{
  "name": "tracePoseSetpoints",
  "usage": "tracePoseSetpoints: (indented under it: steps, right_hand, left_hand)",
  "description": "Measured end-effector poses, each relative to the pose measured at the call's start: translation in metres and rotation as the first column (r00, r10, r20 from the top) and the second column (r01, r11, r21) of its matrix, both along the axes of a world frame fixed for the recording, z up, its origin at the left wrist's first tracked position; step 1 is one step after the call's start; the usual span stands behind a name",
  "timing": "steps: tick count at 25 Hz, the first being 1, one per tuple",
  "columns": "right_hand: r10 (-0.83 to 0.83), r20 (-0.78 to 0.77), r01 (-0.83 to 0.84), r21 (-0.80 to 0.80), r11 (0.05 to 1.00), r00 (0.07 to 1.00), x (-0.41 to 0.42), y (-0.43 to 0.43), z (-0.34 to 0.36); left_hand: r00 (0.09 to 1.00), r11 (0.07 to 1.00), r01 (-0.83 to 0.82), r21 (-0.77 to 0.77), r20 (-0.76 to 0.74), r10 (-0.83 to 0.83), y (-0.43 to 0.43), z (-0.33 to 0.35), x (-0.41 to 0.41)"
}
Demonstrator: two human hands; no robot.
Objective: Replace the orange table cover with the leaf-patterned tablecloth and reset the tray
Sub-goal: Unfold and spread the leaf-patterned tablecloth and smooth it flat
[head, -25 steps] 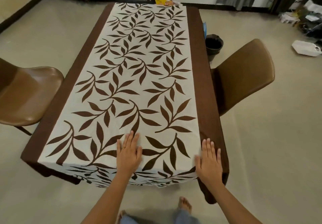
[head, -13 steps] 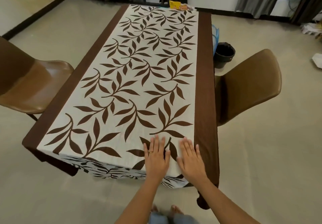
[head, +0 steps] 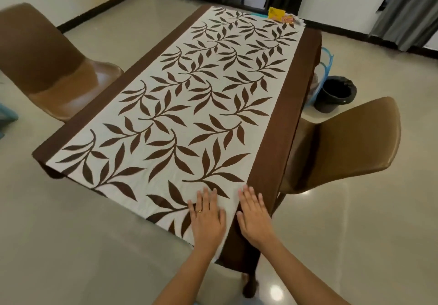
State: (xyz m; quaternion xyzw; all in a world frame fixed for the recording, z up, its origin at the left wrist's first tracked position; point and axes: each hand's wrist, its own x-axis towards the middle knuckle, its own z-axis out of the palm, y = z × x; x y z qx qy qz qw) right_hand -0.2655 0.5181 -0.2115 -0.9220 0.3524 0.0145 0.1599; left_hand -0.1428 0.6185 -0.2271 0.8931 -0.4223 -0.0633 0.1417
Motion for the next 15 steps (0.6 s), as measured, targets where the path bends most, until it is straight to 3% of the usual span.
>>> tracePoseSetpoints:
  steps: [6, 15]
  right_hand:
    - [0.265, -0.066, -0.267, -0.024, 0.963, 0.962, -0.009, -0.055, -0.006]
    - [0.244, 0.026, -0.242, -0.082, 0.967, 0.969, -0.020, -0.047, -0.019]
  left_hand:
    - [0.965, 0.965, -0.263, 0.000, -0.004, 0.263, -0.028, -0.003, -0.063]
    - [0.947, 0.948, -0.319, 0.005, 0.038, 0.318, -0.024, -0.007, -0.075]
